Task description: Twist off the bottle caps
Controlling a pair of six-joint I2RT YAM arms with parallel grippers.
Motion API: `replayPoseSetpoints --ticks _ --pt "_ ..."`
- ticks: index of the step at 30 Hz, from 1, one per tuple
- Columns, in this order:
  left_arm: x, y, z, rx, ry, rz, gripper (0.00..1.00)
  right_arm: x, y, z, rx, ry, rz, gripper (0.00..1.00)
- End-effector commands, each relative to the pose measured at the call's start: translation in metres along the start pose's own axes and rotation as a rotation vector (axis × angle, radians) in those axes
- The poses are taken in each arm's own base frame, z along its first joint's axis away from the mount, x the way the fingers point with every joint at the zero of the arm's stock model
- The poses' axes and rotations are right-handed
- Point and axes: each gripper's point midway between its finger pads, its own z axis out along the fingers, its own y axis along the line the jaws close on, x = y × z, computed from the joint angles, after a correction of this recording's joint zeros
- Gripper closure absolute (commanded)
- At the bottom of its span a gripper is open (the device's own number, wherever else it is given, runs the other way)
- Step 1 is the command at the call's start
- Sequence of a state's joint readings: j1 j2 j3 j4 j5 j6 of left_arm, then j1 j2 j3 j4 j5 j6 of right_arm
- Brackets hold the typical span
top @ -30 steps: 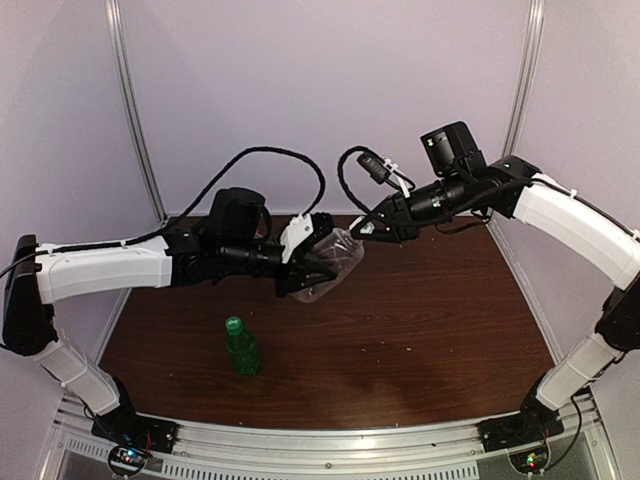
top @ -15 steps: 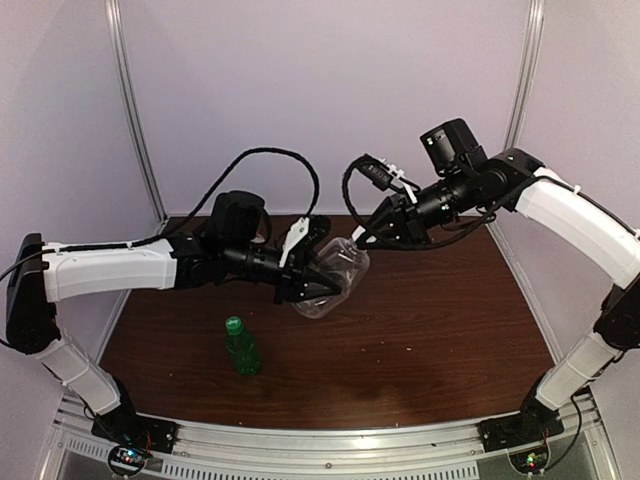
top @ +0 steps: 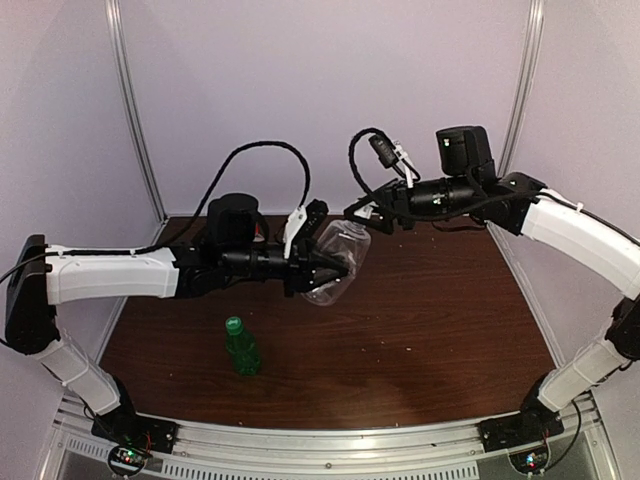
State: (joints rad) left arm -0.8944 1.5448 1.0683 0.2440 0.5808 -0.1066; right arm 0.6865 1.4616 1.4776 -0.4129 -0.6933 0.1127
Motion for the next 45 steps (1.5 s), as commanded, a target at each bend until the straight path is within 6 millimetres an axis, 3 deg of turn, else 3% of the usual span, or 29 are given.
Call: replayPoseSetpoints --ticks 1,5,16,20,22,28,33,36,39,45 --pt "-0.036 0.010 -0.006 -0.101 -0.134 0.019 0.73 -0.034 -0.015 -0.016 0.120 -0.206 0.110 0.23" --pt "-0.039 0.018 -0.004 -0.134 -0.155 -0.002 0.73 -0.033 -0.022 -0.016 0.155 -0.256 0.154 0.26" --pt "-0.035 0.025 0.003 -0.158 -0.148 -0.022 0.73 -0.033 -0.015 -0.009 0.097 -0.281 0.140 0.70" --pt "-0.038 0.016 0.001 -0.117 -0.166 0.001 0.69 -0.032 -0.009 -0.009 0.068 -0.276 0.081 0.85" --pt "-0.043 0.004 -0.002 -0.059 -0.198 0.026 0.67 -0.031 -0.002 -0.009 0.027 -0.262 0.024 0.87" --pt "-0.050 -0.041 -0.015 0.162 -0.258 0.122 0.64 -0.018 0.037 -0.008 -0.237 -0.171 -0.146 0.87" --pt "-0.047 -0.057 -0.019 0.249 -0.247 0.149 0.66 -0.007 0.055 -0.012 -0.389 -0.119 -0.226 0.84" --pt "-0.045 -0.056 -0.019 0.246 -0.238 0.142 0.68 -0.005 0.061 -0.017 -0.464 -0.108 -0.248 0.78" --pt "-0.044 -0.050 -0.018 0.223 -0.232 0.130 0.68 -0.005 0.062 -0.021 -0.484 -0.110 -0.258 0.62" --pt "-0.041 -0.020 -0.013 0.061 -0.208 0.077 0.69 -0.029 0.036 -0.023 -0.270 -0.164 -0.167 0.36"
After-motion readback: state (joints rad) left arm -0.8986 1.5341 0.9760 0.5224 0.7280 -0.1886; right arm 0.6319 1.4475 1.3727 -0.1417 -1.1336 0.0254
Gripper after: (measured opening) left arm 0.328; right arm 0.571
